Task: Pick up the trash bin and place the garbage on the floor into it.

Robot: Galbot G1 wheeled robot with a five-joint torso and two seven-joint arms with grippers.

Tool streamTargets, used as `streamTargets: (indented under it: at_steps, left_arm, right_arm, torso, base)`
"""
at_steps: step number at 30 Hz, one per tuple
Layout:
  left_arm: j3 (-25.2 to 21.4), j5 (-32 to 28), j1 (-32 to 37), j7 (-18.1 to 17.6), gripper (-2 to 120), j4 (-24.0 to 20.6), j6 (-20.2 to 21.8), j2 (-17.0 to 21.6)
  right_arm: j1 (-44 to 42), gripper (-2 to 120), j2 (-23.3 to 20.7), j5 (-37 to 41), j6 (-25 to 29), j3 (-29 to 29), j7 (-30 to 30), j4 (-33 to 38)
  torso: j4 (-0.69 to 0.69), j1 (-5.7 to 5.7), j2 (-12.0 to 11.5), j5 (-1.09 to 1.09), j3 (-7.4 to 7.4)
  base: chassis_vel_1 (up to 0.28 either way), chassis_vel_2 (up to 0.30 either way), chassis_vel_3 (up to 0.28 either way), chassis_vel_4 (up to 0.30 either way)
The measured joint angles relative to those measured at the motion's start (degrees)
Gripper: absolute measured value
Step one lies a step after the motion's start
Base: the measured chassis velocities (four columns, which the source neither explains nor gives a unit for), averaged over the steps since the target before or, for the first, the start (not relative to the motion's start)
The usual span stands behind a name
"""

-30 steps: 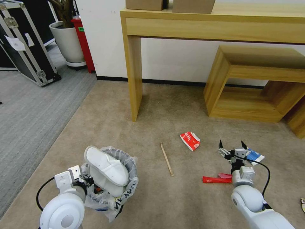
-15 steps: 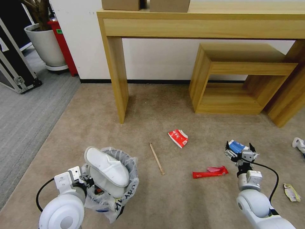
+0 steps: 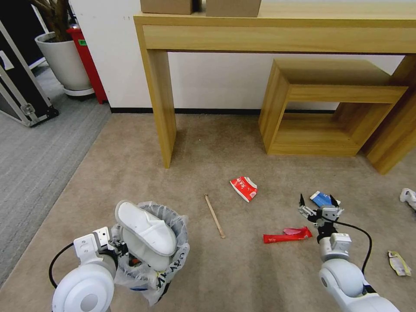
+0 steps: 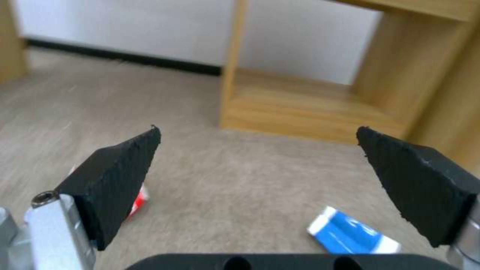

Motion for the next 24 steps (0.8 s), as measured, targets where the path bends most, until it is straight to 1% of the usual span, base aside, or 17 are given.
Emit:
streamTargets:
  at_steps: [1, 2, 3, 5, 7, 8, 9, 10, 11, 12, 13, 14, 15, 17, 19, 20, 24]
  left_arm:
    - [0.0, -0.02, -0.12, -0.02, 0, 0.03, 0.02, 0.16]
    - [0.0, -0.06, -0.19, -0.05, 0, 0.03, 0.07, 0.36]
    - [0.0, -0.06, -0.19, -0.05, 0, 0.03, 0.07, 0.36]
    - [0.04, -0.04, -0.19, -0.11, 0, 0.02, 0.13, 0.6]
    - [0.07, 0.21, 0.0, -0.07, 0, 0.05, 0.21, 0.64]
    - [0.07, 0.21, 0.0, -0.07, 0, 0.05, 0.21, 0.64]
    - [0.07, 0.29, 0.02, -0.14, 0, 0.12, 0.23, 0.57]
    - [0.11, 0.43, -0.03, -0.25, 0, 0.21, 0.24, 0.49]
    - [0.11, 0.43, -0.03, -0.25, 0, 0.21, 0.24, 0.49]
    - [0.22, 0.51, -0.19, -0.29, 0, 0.33, 0.26, 0.46]
    - [0.27, 0.69, -0.24, -0.29, 0, 0.5, 0.27, 0.23]
    - [0.29, 0.98, -0.16, -0.15, 0, 0.72, 0.29, -0.14]
    - [0.28, 1.26, -0.09, -0.07, 0, 0.98, 0.28, -0.46]
    - [0.28, 1.51, -0.06, -0.08, 0, 1.27, 0.28, -0.72]
    - [0.48, 1.98, -0.23, -0.27, 0, 1.83, 0.23, -1.39]
    - [0.48, 1.98, -0.23, -0.27, 0, 1.83, 0.23, -1.39]
    - [0.81, 2.09, -0.53, -0.25, 0, 2.23, 0.17, -1.71]
  right_arm:
    - [1.14, 100, -1.44, 0.48, 0.22, -1.0, -2.53, -1.3]
    - [2.88, 100, -3.89, 1.8, 0.52, -2.6, -7.21, -3.27]
    - [2.88, 100, -3.89, 1.8, 0.52, -2.6, -7.21, -3.27]
    - [5.58, 100, -6.79, 3.54, 1.93, -5.18, -11.81, -5.77]
    - [13.46, 100, -13.37, 5.25, 5.49, -12.76, -23.14, -12.01]
    - [13.46, 100, -13.37, 5.25, 5.49, -12.76, -23.14, -12.01]
    - [16.58, 100, -15.52, 4.91, 7.2, -15.56, -28.13, -14.98]
    - [20.29, 100, -18.07, 3.99, 9.88, -18.71, -35.57, -19.47]
    - [20.29, 100, -18.07, 3.99, 9.88, -18.71, -35.57, -19.47]
    - [22.72, 100, -19.43, 2.14, 11.61, -20.46, -41.31, -22.43]
    - [26.68, 100, -20.21, -1.54, 14.0, -22.61, -48.22, -26.48]
    - [30.72, 100, -20.28, -3.99, 15.59, -25.04, -51.38, -29.64]
    - [32.97, 100, -20.28, -4.45, 15.86, -27.04, -52.24, -31.21]
    - [34.44, 100, -20.05, -4.53, 15.93, -28.45, -53.19, -32.63]
    - [37.66, 100, -17.88, -6.68, 16.9, -31.06, -55.77, -36.89]
    - [37.66, 100, -17.88, -6.68, 16.9, -31.06, -55.77, -36.89]
    - [40.44, 100, -14.9, -7.34, 17.15, -33.8, -58.43, -41.14]
  torso:
    - [0.0, 0.0, 0.0, 0.0, 0.0]
    - [0.0, 0.0, 0.0, 0.0, 0.0]
    - [0.0, 0.0, 0.0, 0.0, 0.0]
    - [-0.01, 0.0, 0.0, 0.0, 0.01]
    - [0.03, 0.0, 0.0, 0.0, 0.01]
    - [0.03, 0.0, 0.0, 0.0, 0.01]
    - [0.03, 0.0, 0.0, -0.01, 0.01]
    - [0.05, 0.0, 0.0, -0.03, 0.01]
    - [0.05, 0.0, 0.0, -0.03, 0.01]
    - [0.02, 0.0, 0.0, -0.03, 0.01]
    - [-0.05, 0.0, 0.0, -0.02, 0.01]
    - [-0.03, 0.0, 0.0, -0.01, 0.01]
    - [-0.01, 0.0, 0.0, -0.02, 0.0]
    - [0.0, 0.0, 0.0, -0.04, 0.0]
    - [0.02, 0.0, 0.0, -0.02, 0.0]
    - [0.02, 0.0, 0.0, -0.02, 0.0]
    - [0.01, 0.0, 0.0, 0.0, 0.0]
  base:
    - [0.0, 0.0, 0.0, 0.0]
    - [0.0, 0.0, 0.0, 0.0]
    - [0.0, 0.0, 0.0, 0.0]
    - [0.0, 0.0, 0.0, 0.0]
    - [0.0, 0.0, 0.0, 0.0]
    - [0.0, 0.0, 0.0, 0.0]
    - [0.0, 0.0, 0.0, 0.0]
    - [0.0, 0.0, 0.0, 0.0]
    - [0.0, 0.0, 0.0, 0.0]
    - [0.0, 0.0, 0.0, 0.0]
    - [0.0, 0.0, 0.0, 0.0]
    - [0.0, 0.0, 0.0, 0.0]
    - [0.0, 0.0, 0.0, 0.0]
    - [0.0, 0.0, 0.0, 0.0]
    - [0.0, 0.0, 0.0, 0.0]
    - [0.0, 0.0, 0.0, 0.0]
    - [0.0, 0.0, 0.0, 0.0]
